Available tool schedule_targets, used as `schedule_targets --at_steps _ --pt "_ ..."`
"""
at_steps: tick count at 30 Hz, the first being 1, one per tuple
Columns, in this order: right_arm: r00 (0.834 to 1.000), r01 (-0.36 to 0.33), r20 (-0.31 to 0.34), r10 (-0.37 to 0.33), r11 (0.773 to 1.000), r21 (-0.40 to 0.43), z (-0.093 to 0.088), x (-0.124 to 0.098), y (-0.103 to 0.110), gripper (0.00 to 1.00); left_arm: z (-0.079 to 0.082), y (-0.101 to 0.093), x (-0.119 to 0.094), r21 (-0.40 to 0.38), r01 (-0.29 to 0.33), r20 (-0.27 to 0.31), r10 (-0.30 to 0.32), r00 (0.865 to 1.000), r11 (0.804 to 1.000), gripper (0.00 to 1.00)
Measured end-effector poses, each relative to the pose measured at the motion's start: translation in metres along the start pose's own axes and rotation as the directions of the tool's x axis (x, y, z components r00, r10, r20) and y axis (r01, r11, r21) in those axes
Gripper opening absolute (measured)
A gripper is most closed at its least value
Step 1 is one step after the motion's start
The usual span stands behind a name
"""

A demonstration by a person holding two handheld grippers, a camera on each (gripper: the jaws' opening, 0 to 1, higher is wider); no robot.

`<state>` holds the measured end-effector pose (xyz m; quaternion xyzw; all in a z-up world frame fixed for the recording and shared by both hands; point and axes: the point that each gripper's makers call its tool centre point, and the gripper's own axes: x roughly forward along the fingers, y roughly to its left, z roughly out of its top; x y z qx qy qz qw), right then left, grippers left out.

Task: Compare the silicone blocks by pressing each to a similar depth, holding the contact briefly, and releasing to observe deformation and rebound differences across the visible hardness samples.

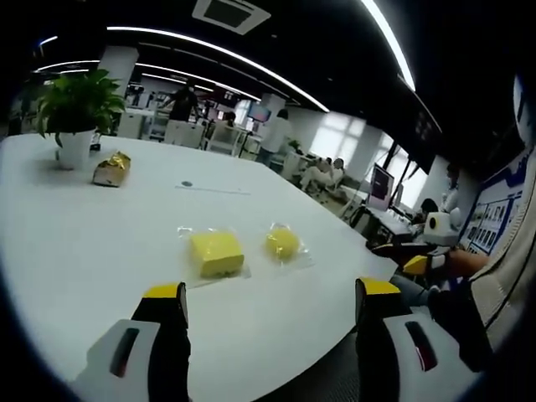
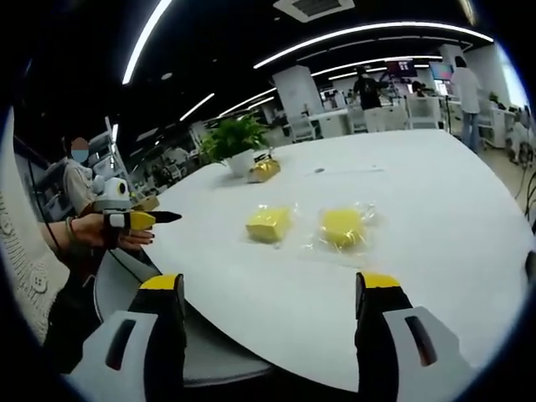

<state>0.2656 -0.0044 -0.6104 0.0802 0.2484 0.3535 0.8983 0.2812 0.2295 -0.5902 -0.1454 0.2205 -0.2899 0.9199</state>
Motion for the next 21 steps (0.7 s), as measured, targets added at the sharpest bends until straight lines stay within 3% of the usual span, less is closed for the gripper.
schedule_targets --at_steps 21 --pt "1.0 -0.01 -0.014 0.01 1.0 0.004 -0.004 0.004 0.003 0.76 0.003 0.01 -0.009 -0.011 -0.033 0.031 0.033 0.999 0.999 0.82"
